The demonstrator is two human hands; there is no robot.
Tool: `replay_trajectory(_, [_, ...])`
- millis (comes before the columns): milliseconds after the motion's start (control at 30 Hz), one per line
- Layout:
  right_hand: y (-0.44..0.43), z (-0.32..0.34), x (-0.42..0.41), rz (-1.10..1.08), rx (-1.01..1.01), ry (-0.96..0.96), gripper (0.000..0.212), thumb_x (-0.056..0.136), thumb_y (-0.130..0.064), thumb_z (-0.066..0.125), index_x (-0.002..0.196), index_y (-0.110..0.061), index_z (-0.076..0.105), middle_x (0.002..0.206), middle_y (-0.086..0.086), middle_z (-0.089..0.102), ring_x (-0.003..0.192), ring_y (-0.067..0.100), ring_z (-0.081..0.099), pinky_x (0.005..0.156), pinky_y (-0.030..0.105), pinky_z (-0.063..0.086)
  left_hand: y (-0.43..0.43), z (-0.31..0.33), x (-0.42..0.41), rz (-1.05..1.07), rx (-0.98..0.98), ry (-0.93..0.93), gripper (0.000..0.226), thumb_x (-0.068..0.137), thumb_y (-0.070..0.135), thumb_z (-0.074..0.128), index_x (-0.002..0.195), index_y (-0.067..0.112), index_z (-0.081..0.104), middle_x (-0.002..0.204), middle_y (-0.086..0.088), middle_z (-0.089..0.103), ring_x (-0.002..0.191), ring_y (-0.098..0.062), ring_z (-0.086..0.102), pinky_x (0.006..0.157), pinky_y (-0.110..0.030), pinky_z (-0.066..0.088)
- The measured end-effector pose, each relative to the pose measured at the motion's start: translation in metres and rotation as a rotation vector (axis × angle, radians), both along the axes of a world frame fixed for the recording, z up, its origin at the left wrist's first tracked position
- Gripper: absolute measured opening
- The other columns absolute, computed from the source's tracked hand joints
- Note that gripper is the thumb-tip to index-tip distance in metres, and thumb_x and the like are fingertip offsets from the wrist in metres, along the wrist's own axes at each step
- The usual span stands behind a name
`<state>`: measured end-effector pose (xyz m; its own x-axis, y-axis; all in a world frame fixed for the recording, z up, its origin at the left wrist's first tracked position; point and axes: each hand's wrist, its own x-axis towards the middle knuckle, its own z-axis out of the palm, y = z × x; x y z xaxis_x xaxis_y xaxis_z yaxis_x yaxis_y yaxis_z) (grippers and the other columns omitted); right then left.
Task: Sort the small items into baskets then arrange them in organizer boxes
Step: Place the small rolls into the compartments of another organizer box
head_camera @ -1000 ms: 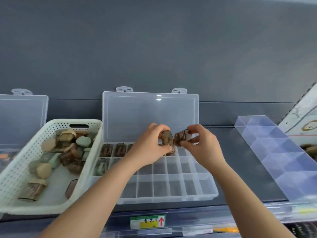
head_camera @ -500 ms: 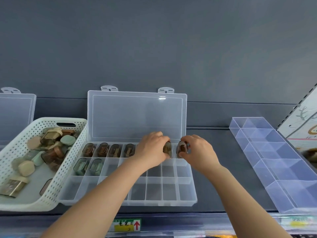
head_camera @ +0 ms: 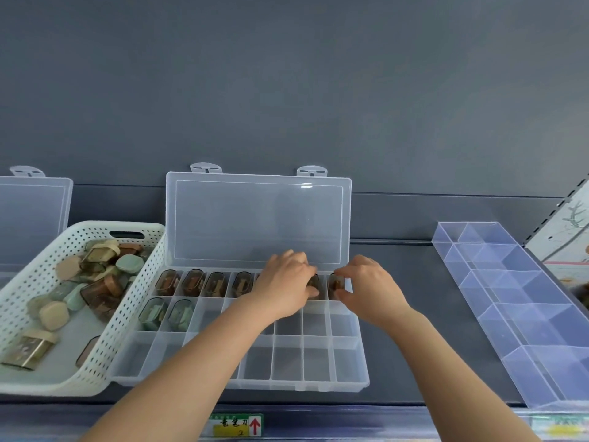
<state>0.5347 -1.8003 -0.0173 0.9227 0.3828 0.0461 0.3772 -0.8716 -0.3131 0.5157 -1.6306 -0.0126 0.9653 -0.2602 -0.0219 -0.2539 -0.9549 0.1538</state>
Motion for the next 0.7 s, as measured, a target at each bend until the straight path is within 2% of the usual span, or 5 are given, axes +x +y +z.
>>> replay_trajectory(133, [-0.002,0.001,0.001,0.027,-0.021,0.007,0.025,0.086,-0.015,0.057,0.107,-0.022,0.069,0.107,0.001,0.056,0.103,0.020,0.050,0.081,0.034,0.052,-0.003,-0.002,0.000,-0.016,0.008,-0.039,0.039,0.095,0.038,0.053,0.126,0.016,0.058,0.119,-0.001,0.053,0.112,-0.021,0.044,0.093,-0.035,0.037])
replay_trajectory(267, [0.000,0.002,0.001,0.008,0.013,-0.004,0.018,0.086,-0.032,0.063,0.099,-0.021,0.070,0.099,0.000,0.057,0.093,0.016,0.049,0.075,0.031,0.050,-0.002,-0.004,-0.003,0.003,-0.005,-0.041,0.038,0.095,0.036,0.053,0.127,0.017,0.058,0.117,-0.002,0.051,0.111,-0.022,0.043,0.091,-0.035,0.039])
replay_trajectory(367, [0.003,0.000,0.000,-0.026,0.025,-0.024,0.017,0.085,-0.030,0.064,0.095,-0.018,0.071,0.096,0.001,0.058,0.092,0.019,0.053,0.073,0.033,0.051,-0.003,-0.003,-0.005,0.013,-0.003,-0.041,0.039,0.096,0.038,0.051,0.128,0.017,0.057,0.118,-0.003,0.051,0.112,-0.022,0.043,0.090,-0.035,0.039])
replay_trajectory(567, [0.013,0.001,-0.004,-0.031,0.097,-0.071,0.042,0.086,-0.036,0.065,0.123,-0.019,0.060,0.115,0.002,0.057,0.113,0.022,0.049,0.085,0.033,0.047,0.011,0.009,-0.019,0.049,-0.051,-0.109,0.033,0.096,0.030,0.052,0.127,0.018,0.056,0.116,-0.001,0.052,0.111,-0.020,0.045,0.088,-0.033,0.040])
replay_trajectory(700, [0.044,0.013,-0.017,0.091,0.158,-0.093,0.040,0.085,-0.038,0.065,0.120,-0.019,0.062,0.114,0.001,0.059,0.110,0.022,0.052,0.086,0.032,0.045,0.056,0.028,-0.044,0.166,-0.038,-0.143,0.031,0.095,0.028,0.053,0.124,0.021,0.060,0.113,0.002,0.054,0.110,-0.017,0.045,0.087,-0.034,0.045])
